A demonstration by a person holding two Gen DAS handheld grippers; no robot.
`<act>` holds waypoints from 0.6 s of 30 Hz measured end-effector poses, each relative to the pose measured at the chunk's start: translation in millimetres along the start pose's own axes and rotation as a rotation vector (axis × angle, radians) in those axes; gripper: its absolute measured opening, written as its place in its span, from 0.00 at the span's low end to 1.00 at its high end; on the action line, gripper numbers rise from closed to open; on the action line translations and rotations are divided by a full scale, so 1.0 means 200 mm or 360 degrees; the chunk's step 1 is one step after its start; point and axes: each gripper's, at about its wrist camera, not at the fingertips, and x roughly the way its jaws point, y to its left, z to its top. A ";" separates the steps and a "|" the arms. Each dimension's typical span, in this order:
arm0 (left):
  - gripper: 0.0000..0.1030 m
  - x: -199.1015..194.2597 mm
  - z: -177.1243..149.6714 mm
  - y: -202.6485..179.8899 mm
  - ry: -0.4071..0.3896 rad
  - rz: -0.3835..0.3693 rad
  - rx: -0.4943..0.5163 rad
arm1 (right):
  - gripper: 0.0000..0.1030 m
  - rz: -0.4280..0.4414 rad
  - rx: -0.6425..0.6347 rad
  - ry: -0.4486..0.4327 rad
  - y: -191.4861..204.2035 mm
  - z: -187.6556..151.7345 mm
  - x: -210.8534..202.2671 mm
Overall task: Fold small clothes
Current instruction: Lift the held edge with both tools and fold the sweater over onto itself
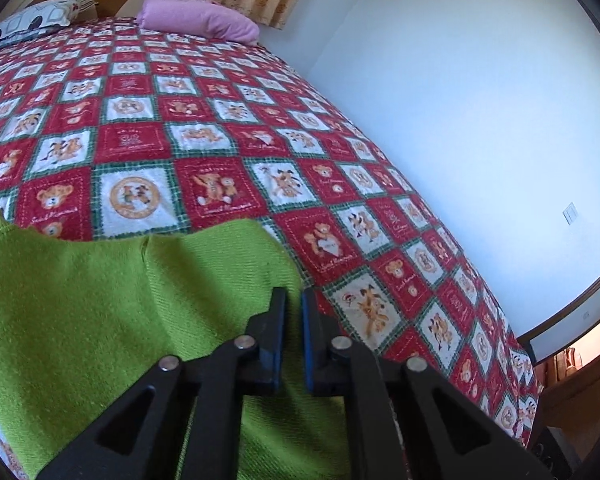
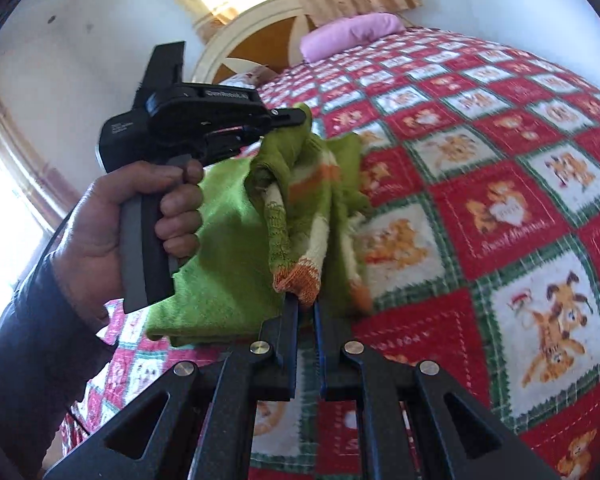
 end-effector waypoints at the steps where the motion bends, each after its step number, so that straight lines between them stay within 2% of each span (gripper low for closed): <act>1: 0.13 -0.01 -0.01 -0.01 -0.0008 0.0009 -0.0001 | 0.06 -0.0021 0.0015 0.0001 -0.02 -0.01 0.01; 3: 0.20 -0.09 -0.04 -0.03 -0.0017 0.0001 0.0056 | 0.07 -0.0022 0.0047 0.0012 -0.05 -0.02 0.02; 4: 0.31 -0.15 -0.06 -0.05 -0.0045 0.0011 0.0107 | 0.07 -0.0022 0.0061 0.0009 -0.06 -0.03 0.01; 5: 0.54 -0.22 -0.09 -0.05 -0.0076 0.0041 0.0154 | 0.11 -0.0048 0.0067 -0.0006 -0.07 -0.03 -0.01; 7: 0.82 -0.37 -0.17 0.00 -0.0194 0.0094 0.0242 | 0.31 -0.0137 0.0065 -0.0065 -0.07 -0.02 -0.07; 8: 0.86 -0.43 -0.20 0.05 -0.0233 0.0128 0.0271 | 0.51 -0.0149 0.0086 -0.0122 -0.08 -0.01 -0.11; 9: 0.86 -0.50 -0.26 0.10 -0.0274 0.0175 0.0312 | 0.56 -0.0143 0.0103 -0.0182 -0.08 0.00 -0.15; 11: 0.86 -0.60 -0.35 0.21 -0.0300 0.0261 0.0334 | 0.56 -0.0139 0.0079 -0.0261 -0.06 0.07 -0.20; 14: 0.89 -0.70 -0.50 0.36 -0.0352 0.0391 0.0299 | 0.56 -0.0075 0.0003 -0.0266 0.03 0.21 -0.16; 15: 0.90 -0.70 -0.54 0.39 -0.0347 0.0434 0.0285 | 0.56 -0.0050 -0.0030 -0.0231 0.07 0.26 -0.11; 16: 0.91 -0.70 -0.57 0.41 -0.0341 0.0458 0.0264 | 0.56 -0.0023 -0.0059 -0.0136 0.10 0.32 -0.01; 18: 0.91 -0.67 -0.61 0.45 -0.0296 0.0471 0.0224 | 0.56 -0.0011 -0.0034 -0.0036 0.11 0.41 0.16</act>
